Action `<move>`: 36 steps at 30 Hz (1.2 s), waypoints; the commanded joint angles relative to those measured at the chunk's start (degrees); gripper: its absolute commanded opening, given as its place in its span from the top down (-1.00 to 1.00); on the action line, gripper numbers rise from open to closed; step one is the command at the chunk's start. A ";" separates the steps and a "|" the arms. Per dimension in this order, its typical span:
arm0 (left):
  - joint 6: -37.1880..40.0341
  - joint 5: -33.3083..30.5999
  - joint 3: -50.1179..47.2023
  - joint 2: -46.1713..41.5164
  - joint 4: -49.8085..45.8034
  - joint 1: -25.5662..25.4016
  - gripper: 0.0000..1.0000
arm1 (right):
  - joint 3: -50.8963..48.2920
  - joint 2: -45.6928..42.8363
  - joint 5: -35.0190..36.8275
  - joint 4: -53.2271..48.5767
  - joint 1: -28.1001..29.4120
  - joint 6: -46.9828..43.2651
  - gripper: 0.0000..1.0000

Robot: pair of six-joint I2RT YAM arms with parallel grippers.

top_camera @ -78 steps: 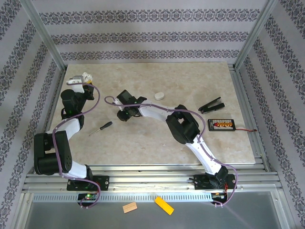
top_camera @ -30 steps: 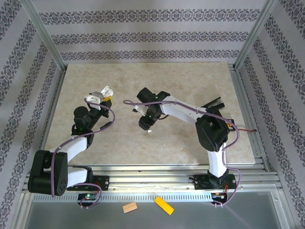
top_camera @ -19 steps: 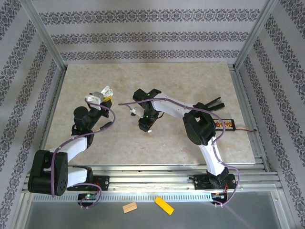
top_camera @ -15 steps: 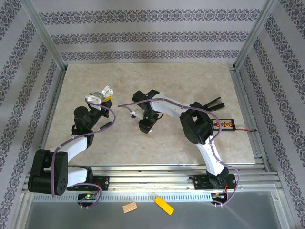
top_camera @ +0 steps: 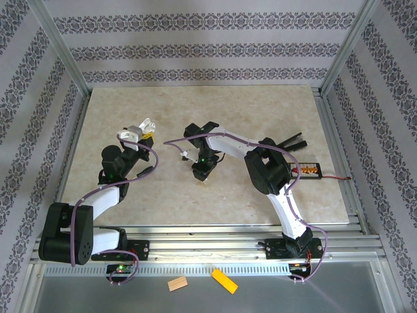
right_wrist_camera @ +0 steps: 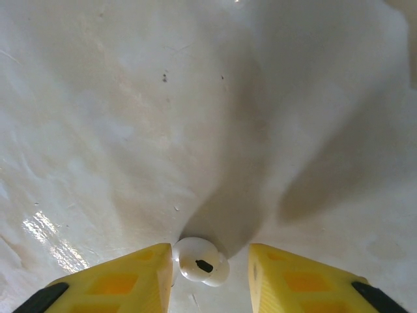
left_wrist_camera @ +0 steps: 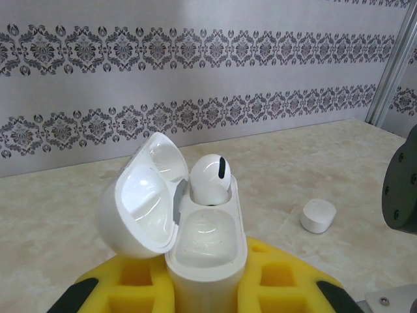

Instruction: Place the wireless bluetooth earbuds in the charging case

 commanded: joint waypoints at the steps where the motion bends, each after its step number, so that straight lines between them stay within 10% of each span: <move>1: 0.61 1.00 -0.29 0.15 3.65 -0.22 1.00 | -0.39 1.17 -1.54 -0.74 -0.24 -0.13 0.30; 36: -0.49 3.93 0.68 1.22 3.44 -0.22 1.00 | -7.78 -7.10 -0.59 6.67 -1.43 3.77 0.66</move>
